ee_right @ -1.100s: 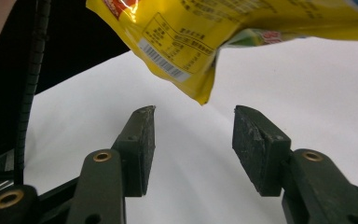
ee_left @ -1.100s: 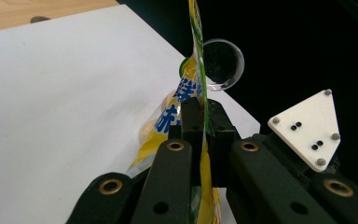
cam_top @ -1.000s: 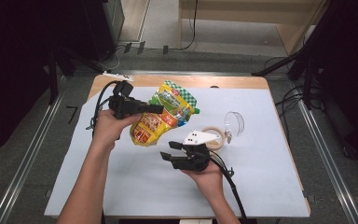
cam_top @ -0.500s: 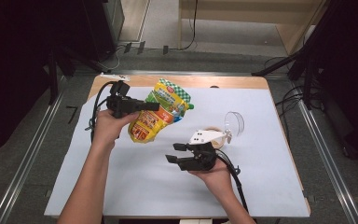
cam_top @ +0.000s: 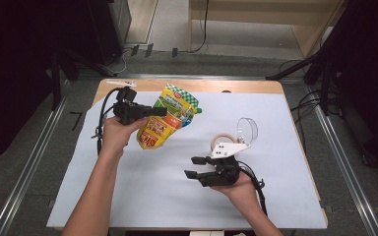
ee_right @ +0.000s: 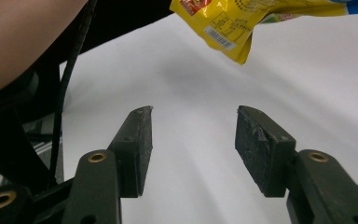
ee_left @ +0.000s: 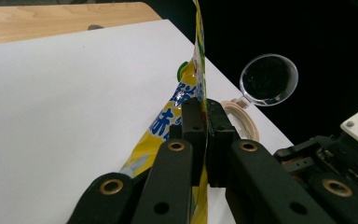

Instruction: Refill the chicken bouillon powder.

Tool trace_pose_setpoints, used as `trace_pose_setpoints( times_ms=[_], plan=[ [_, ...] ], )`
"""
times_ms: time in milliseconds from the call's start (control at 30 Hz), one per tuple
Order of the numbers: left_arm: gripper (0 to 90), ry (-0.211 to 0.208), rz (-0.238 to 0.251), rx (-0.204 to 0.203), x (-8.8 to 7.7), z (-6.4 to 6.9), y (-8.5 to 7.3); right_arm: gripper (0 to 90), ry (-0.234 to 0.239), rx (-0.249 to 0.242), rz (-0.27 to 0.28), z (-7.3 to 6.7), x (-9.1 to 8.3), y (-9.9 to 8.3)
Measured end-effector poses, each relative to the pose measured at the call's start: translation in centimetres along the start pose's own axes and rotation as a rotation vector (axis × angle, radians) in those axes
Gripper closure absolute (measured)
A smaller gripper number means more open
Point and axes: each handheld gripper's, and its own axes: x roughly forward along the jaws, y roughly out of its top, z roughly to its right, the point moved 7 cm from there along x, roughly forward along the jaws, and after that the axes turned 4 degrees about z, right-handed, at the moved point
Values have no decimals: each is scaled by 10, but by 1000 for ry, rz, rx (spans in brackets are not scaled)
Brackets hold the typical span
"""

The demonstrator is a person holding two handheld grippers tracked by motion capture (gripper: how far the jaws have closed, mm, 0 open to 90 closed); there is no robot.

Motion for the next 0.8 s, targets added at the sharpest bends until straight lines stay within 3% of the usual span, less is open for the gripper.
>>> trace_pose_setpoints(
  times_ms=[233,533,667,800],
  plan=[
    [898,7,10,-16,5,-7,-4,475,-24,14,15,5,-11,-7],
    [895,3,-38,-49,15,-18,-16,475,-37,10,7,5,-14,-11],
    [896,17,-66,-48,19,-21,-22,475,-40,9,15,5,-17,-10],
    [896,14,-60,-44,20,-21,-24,475,-39,7,18,4,-19,-9]
  ],
)
